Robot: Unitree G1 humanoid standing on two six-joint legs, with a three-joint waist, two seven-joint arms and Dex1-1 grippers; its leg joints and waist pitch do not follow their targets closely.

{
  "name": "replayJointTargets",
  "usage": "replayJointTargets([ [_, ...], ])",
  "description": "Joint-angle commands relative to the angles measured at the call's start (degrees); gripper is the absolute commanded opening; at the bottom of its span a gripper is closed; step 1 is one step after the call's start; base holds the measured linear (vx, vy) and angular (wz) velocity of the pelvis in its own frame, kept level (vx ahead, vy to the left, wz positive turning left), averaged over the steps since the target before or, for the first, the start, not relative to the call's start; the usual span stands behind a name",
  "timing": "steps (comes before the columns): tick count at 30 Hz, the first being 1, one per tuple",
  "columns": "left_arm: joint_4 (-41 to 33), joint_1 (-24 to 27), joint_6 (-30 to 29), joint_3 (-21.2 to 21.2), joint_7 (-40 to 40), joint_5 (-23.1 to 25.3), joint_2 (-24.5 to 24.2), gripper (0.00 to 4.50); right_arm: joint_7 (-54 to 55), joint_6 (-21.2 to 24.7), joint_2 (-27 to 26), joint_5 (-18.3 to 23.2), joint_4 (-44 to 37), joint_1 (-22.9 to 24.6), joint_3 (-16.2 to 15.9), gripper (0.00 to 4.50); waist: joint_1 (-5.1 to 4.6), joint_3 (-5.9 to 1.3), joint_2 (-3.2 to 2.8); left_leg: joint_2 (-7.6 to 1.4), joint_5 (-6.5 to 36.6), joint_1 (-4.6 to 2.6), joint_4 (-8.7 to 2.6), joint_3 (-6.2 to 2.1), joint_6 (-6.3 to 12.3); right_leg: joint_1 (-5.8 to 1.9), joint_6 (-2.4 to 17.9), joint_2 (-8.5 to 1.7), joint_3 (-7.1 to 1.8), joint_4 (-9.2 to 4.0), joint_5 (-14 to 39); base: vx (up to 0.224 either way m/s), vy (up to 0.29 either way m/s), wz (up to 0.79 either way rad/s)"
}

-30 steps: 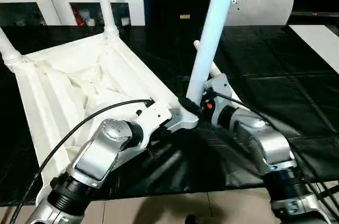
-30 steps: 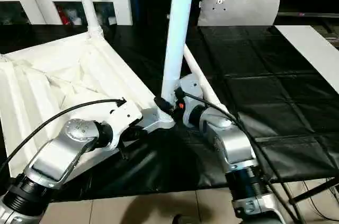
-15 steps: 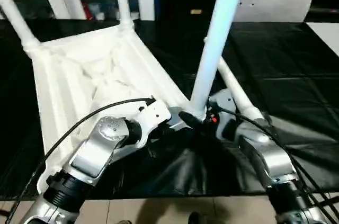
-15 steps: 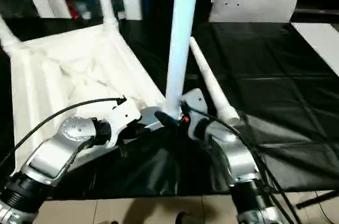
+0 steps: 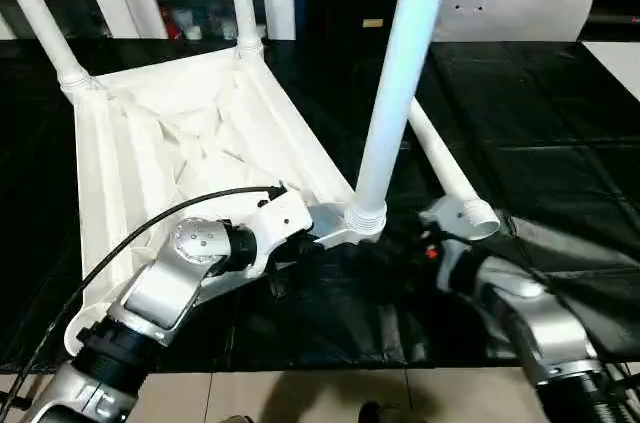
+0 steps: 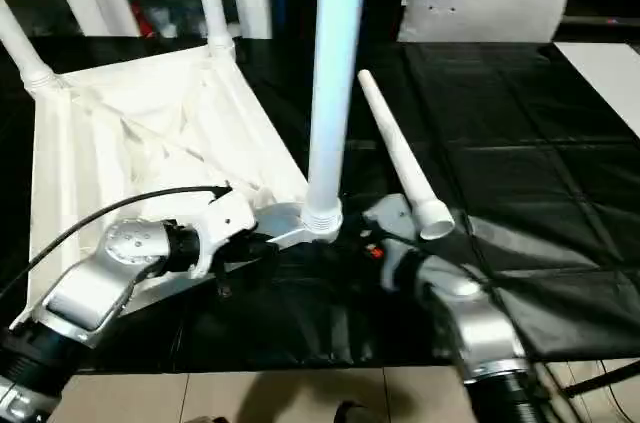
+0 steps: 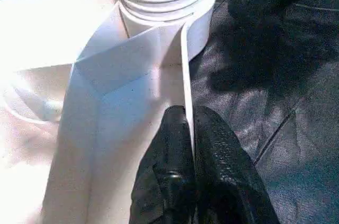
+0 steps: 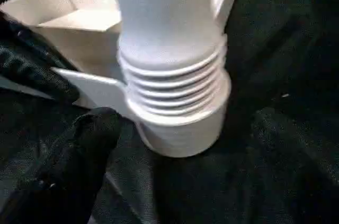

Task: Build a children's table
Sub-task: Insert table leg to table base

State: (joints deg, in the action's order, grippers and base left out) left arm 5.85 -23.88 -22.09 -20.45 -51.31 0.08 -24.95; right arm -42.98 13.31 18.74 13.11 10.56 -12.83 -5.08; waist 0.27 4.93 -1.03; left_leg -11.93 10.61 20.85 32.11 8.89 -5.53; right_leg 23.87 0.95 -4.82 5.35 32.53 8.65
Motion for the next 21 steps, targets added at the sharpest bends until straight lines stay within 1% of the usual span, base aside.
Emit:
replayJointTargets([
  [1,0.9,-0.3,1.3,-0.7,-1.4,0.6,-1.1,0.00,-0.7,-0.1,0.4,0.6,-0.5,-0.1,0.7,4.45,0.21,-3.52,0.00,-0.65,11.2,0.19,-3.24,0.75,4.22,-3.63,11.1,-2.49,-2.67,-3.73,16.9,0.000,0.000,0.00],
  [2,1.8,-0.5,2.5,-1.1,-2.6,0.8,-1.7,0.00,-2.5,0.0,1.6,1.4,-1.1,-0.3,1.1,4.45,0.24,-3.50,-0.04,-0.67,11.3,0.13,-3.21,0.73,4.24,-3.52,11.0,-2.44,-2.66,-3.71,17.2,0.000,0.000,0.00],
  [3,2.0,-0.5,2.8,-1.2,-2.9,0.8,-1.9,0.00,-3.2,0.0,2.1,1.7,-1.4,-0.4,1.2,4.45,0.25,-3.60,0.04,-0.65,11.4,0.18,-3.13,0.70,4.36,-3.65,11.0,-2.44,-2.65,-3.62,17.0,0.000,0.000,0.00],
  [4,2.6,-0.6,3.9,-1.7,-4.1,0.9,-2.5,0.00,-5.6,0.3,3.4,2.9,-1.9,-0.9,1.5,4.45,0.30,-3.57,0.00,-0.66,11.6,0.15,-3.10,0.69,4.66,-3.61,11.0,-2.37,-2.63,-3.61,16.9,0.000,0.000,0.00],
  [6,3.3,-0.7,5.6,-2.4,-5.9,1.0,-3.3,0.00,-8.9,0.2,5.5,3.8,-2.5,-1.9,1.4,4.45,0.38,-3.60,-0.09,-0.77,11.7,0.00,-3.05,0.69,4.92,-3.54,11.2,-2.37,-2.64,-3.51,16.6,0.000,0.000,0.00],
  [7,3.6,-0.7,6.5,-2.8,-6.7,1.0,-3.7,0.00,-10.1,0.2,6.2,3.8,-2.5,-2.4,1.1,4.45,0.37,-3.60,0.05,-0.73,11.8,0.10,-3.00,0.70,5.00,-3.59,11.3,-2.36,-2.65,-3.45,16.7,0.000,0.000,0.00],
  [12,4.0,-0.9,9.3,-4.0,-10.4,0.8,-5.0,0.00,-14.2,-1.5,8.3,1.9,-1.2,-4.8,-1.5,4.45,0.56,-3.65,0.11,-0.69,11.4,0.07,-2.84,0.79,4.88,-3.51,11.5,-2.49,-2.71,-3.38,17.6,0.000,0.000,0.00],
  [15,4.0,-1.1,9.9,-4.5,-11.6,0.8,-5.5,0.00,-17.1,-1.5,8.9,1.7,-1.0,-5.6,-3.0,4.45,1.05,-3.85,0.01,-0.86,9.9,-0.10,-2.71,0.79,5.13,-3.51,12.4,-2.45,-2.76,-3.00,15.0,0.000,0.000,0.00],
  [18,4.3,-1.1,10.5,-4.6,-12.2,0.8,-5.6,0.00,-18.0,-1.5,9.1,1.8,-0.9,-5.8,-3.5,4.45,1.60,-4.03,0.00,-0.89,8.7,-0.21,-2.60,0.86,5.39,-3.58,13.4,-2.39,-2.81,-2.59,12.1,0.000,0.000,0.00],
  [19,4.3,-1.2,11.4,-4.9,-13.3,0.7,-5.9,0.00,-19.3,-1.7,9.2,1.7,0.0,-6.8,-4.5,4.45,1.64,-4.07,0.06,-0.85,8.2,-0.08,-2.59,0.79,5.52,-3.70,13.8,-2.41,-2.77,-2.39,11.3,0.000,0.000,0.00],
  [21,4.3,-1.3,12.5,-5.4,-15.2,0.5,-6.4,0.00,-20.9,-2.2,8.9,1.2,2.2,-8.6,-5.6,4.45,1.63,-4.04,0.08,-0.85,8.4,-0.09,-2.56,0.81,5.63,-3.68,14.1,-2.48,-2.75,-2.40,11.1,0.000,0.000,0.00],
])
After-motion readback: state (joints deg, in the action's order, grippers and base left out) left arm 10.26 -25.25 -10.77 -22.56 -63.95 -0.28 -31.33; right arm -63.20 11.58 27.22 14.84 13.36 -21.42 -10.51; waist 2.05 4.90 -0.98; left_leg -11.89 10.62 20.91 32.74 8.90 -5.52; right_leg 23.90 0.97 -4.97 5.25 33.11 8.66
